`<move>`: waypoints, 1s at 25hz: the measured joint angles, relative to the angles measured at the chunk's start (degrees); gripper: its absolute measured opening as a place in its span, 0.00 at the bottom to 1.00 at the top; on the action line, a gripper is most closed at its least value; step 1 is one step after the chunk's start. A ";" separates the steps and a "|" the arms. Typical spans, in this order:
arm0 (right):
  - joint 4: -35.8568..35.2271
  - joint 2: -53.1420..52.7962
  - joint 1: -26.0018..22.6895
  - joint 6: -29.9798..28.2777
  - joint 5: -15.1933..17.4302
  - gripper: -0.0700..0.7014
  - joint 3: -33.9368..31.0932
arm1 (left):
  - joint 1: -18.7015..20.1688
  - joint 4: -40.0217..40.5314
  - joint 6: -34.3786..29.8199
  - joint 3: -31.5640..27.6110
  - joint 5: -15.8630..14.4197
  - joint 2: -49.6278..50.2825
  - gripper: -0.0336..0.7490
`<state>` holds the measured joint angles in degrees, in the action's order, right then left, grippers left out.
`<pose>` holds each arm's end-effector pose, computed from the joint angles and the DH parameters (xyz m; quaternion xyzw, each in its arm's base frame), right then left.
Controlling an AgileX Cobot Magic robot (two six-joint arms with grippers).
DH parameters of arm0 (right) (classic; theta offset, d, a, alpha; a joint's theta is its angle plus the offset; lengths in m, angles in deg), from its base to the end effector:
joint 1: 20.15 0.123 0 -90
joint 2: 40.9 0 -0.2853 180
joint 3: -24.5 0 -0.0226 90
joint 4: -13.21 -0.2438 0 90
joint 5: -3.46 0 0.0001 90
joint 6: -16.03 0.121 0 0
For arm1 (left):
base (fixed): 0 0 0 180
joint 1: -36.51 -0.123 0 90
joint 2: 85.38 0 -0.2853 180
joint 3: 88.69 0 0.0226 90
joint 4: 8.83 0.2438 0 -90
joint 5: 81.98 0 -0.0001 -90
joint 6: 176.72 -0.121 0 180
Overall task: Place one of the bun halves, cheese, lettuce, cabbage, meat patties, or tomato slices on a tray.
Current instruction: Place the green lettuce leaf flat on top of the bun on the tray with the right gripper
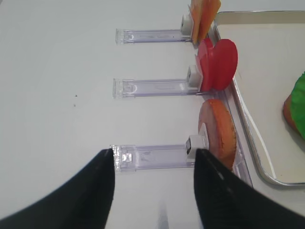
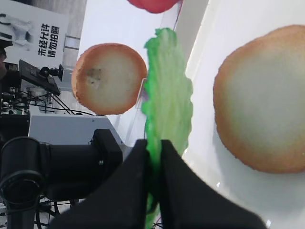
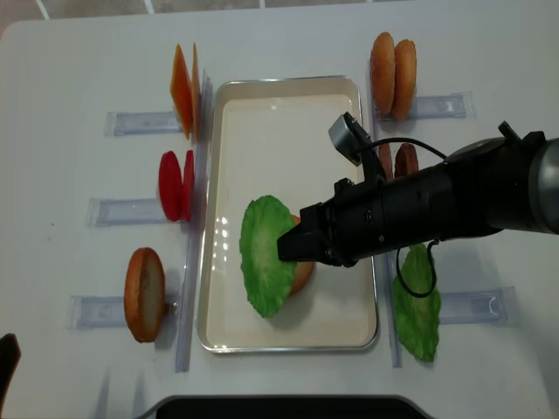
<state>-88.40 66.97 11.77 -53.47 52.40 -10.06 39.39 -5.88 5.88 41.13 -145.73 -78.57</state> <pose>0.2219 0.2436 0.1633 -0.1293 0.8351 0.5229 0.1118 0.0130 0.0049 0.2468 0.0006 0.8689 0.0020 0.4949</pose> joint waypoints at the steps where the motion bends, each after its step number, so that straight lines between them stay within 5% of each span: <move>1: -0.60 0.00 0.00 -0.41 -0.25 0.12 0.00 | 0.00 0.00 0.00 0.00 0.00 0.00 0.56; 25: -1.58 0.00 0.00 -0.87 -6.71 0.12 0.00 | 0.00 0.00 0.00 0.00 0.00 0.00 0.56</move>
<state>-89.98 66.97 11.77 -54.34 45.69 -10.06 39.39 -5.88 5.88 41.13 -145.73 -78.57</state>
